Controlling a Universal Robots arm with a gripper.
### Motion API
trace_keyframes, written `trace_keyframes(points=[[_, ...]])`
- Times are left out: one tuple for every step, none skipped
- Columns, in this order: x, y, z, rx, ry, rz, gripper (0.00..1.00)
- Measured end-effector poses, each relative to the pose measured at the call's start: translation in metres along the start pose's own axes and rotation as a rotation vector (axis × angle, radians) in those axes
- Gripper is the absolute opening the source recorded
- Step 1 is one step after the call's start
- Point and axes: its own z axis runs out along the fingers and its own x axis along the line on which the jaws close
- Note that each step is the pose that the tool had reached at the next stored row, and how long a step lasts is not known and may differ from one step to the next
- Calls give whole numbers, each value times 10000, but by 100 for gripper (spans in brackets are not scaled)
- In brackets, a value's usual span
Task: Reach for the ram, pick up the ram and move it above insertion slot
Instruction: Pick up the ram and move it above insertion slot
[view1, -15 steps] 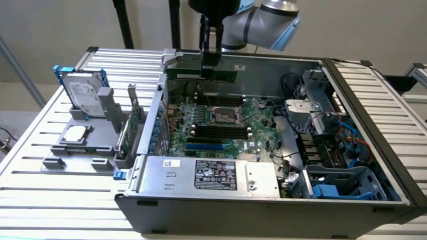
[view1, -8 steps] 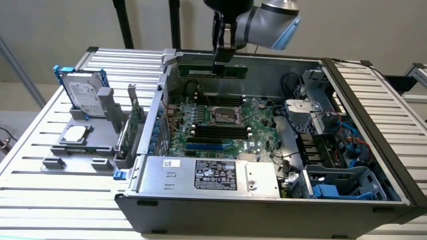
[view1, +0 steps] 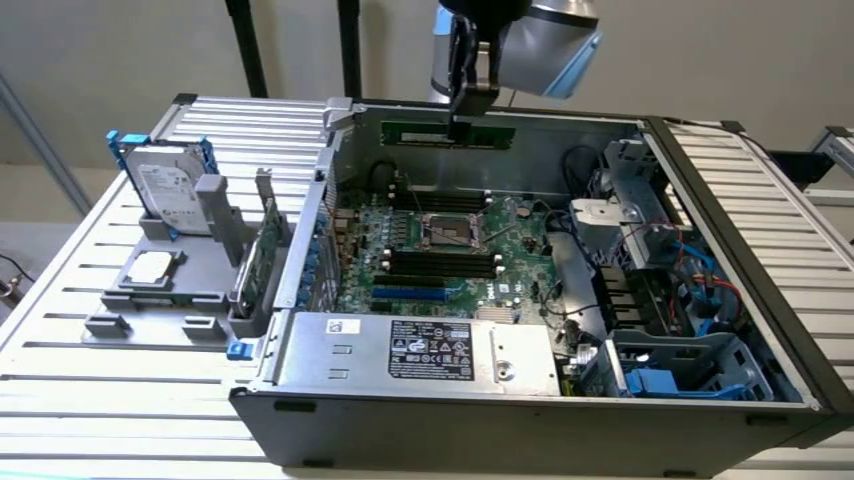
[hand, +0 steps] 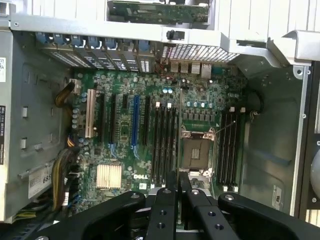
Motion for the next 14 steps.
trace_keyframes(points=[[-14,-16,7,0,0,0,13],[-26,-29,15,0,-1,1,13],[-36,-39,23,1,-1,4,13],[-46,-48,30,0,-1,10,13],[-54,-54,38,1,-1,21,13],[-63,-61,45,2,-1,34,13],[-71,-67,53,2,-2,47,13],[-78,-74,59,3,-2,63,13],[-85,-78,66,4,-3,81,13],[-92,-82,71,5,-3,97,13],[-99,-84,78,9,-5,122,13],[-105,-85,85,15,-7,151,13],[-111,-86,91,23,-9,182,13],[-118,-86,96,33,-9,214,13]])
